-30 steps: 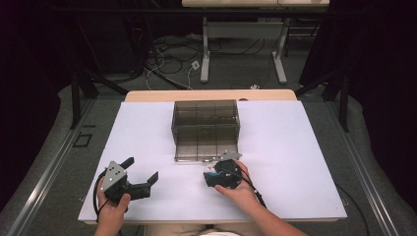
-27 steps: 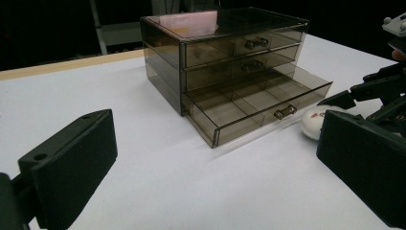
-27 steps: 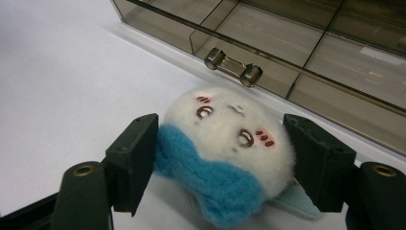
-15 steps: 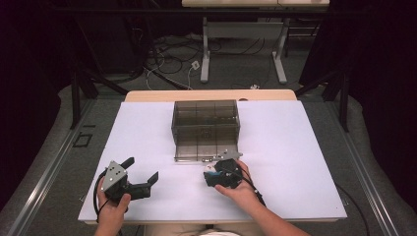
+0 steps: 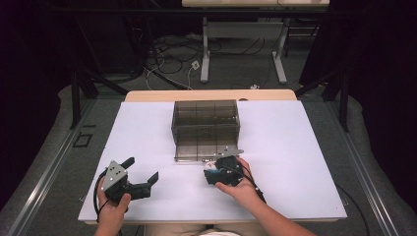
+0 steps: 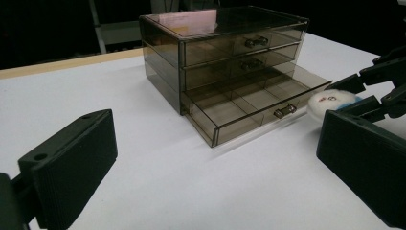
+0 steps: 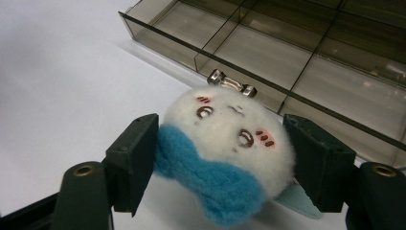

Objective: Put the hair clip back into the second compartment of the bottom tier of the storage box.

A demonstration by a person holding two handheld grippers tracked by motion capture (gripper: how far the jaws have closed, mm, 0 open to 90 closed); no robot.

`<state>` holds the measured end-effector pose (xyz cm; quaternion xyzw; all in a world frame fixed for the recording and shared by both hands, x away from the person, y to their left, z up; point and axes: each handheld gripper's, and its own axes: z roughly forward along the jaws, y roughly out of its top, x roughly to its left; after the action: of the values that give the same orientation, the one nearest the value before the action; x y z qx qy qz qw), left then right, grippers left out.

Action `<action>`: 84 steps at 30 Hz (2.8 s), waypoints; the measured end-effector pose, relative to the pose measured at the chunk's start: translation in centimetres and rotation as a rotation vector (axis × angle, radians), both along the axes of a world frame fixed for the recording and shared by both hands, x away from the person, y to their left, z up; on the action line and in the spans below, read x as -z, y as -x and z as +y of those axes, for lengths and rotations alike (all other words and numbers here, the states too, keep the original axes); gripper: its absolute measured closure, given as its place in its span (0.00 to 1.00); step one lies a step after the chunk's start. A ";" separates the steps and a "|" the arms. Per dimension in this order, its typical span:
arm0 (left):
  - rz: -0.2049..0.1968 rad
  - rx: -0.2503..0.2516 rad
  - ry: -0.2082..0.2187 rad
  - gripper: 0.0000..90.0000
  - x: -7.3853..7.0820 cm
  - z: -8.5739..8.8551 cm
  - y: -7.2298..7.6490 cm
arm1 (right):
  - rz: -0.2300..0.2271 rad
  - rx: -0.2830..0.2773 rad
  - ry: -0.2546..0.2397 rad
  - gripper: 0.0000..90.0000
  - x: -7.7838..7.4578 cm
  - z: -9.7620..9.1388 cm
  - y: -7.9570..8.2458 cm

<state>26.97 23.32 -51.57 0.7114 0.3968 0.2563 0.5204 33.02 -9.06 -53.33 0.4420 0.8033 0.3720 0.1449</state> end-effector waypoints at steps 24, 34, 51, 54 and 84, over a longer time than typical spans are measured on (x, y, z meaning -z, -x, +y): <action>0.001 0.002 0.003 0.00 0.0 -0.1 -0.1 | 0.007 0.016 -0.019 0.33 -2.6 -0.5 -1.4; 0.001 0.002 0.003 0.00 0.1 0.0 -0.1 | 0.002 0.024 -0.026 0.33 -2.7 -0.1 -2.1; 0.001 0.001 0.002 0.00 0.1 0.0 -0.1 | 0.004 0.021 -0.022 0.33 -3.2 1.0 -3.1; 0.004 0.001 -0.001 0.00 0.1 -0.1 -0.1 | -0.006 0.026 -0.045 0.33 -3.0 1.3 -3.5; 0.003 0.001 -0.006 0.00 0.1 0.0 -0.1 | 0.030 0.075 -0.027 0.33 -2.0 2.2 -6.1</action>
<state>27.08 23.32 -51.64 0.7135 0.3965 0.2559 0.5179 39.12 -6.86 -51.35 0.4793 0.7831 0.3706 0.1407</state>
